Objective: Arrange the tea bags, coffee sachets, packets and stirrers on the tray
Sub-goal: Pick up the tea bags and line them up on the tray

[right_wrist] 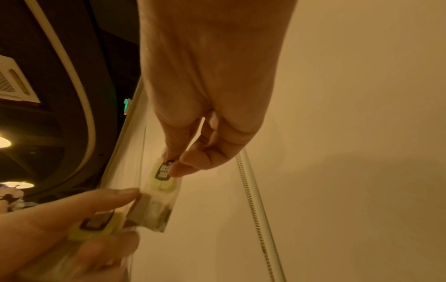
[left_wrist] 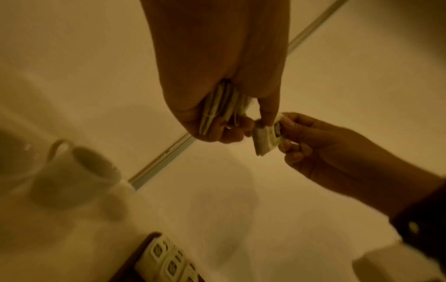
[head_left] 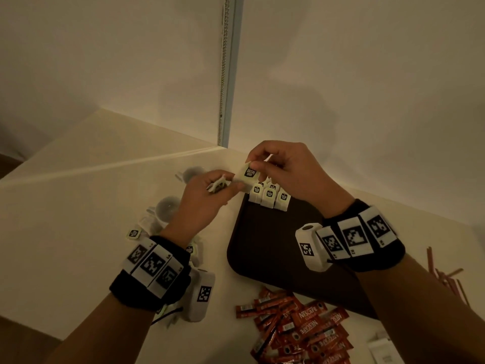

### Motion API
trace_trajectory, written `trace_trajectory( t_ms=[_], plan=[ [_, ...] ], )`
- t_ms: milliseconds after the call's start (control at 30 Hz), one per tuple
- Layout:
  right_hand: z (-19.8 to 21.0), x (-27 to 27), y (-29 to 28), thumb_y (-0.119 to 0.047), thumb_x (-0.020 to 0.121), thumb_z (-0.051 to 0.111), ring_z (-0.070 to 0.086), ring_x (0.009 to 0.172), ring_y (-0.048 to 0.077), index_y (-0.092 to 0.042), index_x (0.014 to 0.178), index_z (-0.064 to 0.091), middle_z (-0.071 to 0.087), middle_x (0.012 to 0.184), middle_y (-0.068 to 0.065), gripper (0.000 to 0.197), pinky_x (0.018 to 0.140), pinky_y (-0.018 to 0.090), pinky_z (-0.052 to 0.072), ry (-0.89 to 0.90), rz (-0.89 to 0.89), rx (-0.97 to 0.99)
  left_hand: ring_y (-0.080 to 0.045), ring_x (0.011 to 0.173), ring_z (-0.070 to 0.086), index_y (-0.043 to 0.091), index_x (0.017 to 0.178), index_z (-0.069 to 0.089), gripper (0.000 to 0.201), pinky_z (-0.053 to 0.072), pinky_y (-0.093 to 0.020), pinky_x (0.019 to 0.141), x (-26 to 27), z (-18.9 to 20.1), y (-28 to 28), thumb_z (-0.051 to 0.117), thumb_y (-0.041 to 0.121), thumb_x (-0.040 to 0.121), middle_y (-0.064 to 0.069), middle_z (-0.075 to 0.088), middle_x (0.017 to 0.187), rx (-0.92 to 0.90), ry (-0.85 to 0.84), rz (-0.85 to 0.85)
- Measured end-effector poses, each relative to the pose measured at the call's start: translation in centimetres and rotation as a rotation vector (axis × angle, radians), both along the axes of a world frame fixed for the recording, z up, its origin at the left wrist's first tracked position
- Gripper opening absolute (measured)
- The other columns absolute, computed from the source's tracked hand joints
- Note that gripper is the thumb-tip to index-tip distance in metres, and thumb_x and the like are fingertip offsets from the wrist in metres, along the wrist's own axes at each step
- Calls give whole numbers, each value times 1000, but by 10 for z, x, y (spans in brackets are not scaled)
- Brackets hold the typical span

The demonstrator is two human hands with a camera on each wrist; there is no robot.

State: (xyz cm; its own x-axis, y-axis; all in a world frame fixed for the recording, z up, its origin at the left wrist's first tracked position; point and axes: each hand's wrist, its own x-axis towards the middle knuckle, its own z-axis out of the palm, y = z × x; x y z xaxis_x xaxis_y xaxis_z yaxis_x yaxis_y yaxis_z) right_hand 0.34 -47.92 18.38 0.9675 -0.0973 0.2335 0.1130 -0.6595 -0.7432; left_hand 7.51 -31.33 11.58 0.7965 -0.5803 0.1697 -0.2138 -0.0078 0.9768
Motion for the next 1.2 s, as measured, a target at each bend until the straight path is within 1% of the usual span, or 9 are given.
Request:
trace_trajectory(
  t_ms=[100,167,267,367,500,700,833,1067,1200],
  plan=[
    [-12,1,-18,-8,89,62,63,61,7,-14,92,66,66,83,-2,8,56,18,50,52,-60,35,-14,45,43,20,90,57,8,33,-22,44,4,-14,-1,58,28,91,3,46,54,28,474,3],
    [-28,4,-31,-7,89,61,62,60,4,-15,93,66,66,82,-4,10,57,19,52,126,-105,15,-15,47,40,19,79,48,13,32,-22,45,9,-25,2,48,27,90,1,44,57,-21,828,-48],
    [-59,13,-46,-7,88,62,59,60,0,-13,95,67,64,80,-5,11,58,7,45,266,-162,-40,-18,49,43,18,68,37,7,35,-21,42,16,-35,1,40,18,74,-5,48,61,-142,1091,-96],
    [-94,23,-57,-7,85,66,61,77,11,-11,94,68,65,84,-2,10,67,1,42,401,-201,-45,-20,51,51,15,70,41,12,38,-19,40,23,-41,-4,38,15,81,-8,52,66,-189,1124,-54],
    [-136,38,-59,-7,84,67,64,96,23,-5,100,67,69,100,11,16,90,30,50,573,-186,-45,-21,52,59,10,71,50,40,43,-18,42,33,-43,-13,36,36,97,-8,57,59,-204,1079,-6],
    [-173,59,-67,-9,86,65,61,97,25,0,100,67,68,102,14,16,86,30,46,546,-276,-160,-24,51,63,7,84,58,66,52,-24,47,50,-42,-19,24,63,93,-12,65,62,-149,1037,-68],
    [-181,69,-74,-8,87,64,62,94,25,-1,98,68,68,99,15,14,83,29,46,542,-346,-162,-25,51,64,9,90,57,69,53,-26,49,54,-47,-19,18,66,92,-14,68,68,-140,1031,-76],
    [-189,73,-80,-7,86,64,62,94,24,-2,98,68,68,99,13,14,73,18,38,555,-363,-165,-28,50,64,10,96,56,75,53,-27,47,52,-54,-22,11,69,89,-18,69,71,-104,998,-75],
    [-180,77,-77,-18,84,69,56,85,19,-8,98,66,62,92,8,18,72,22,37,466,-392,-163,-31,54,65,11,99,57,80,54,-29,48,50,-56,-23,8,74,86,-21,70,76,-73,988,-84]
  ],
)
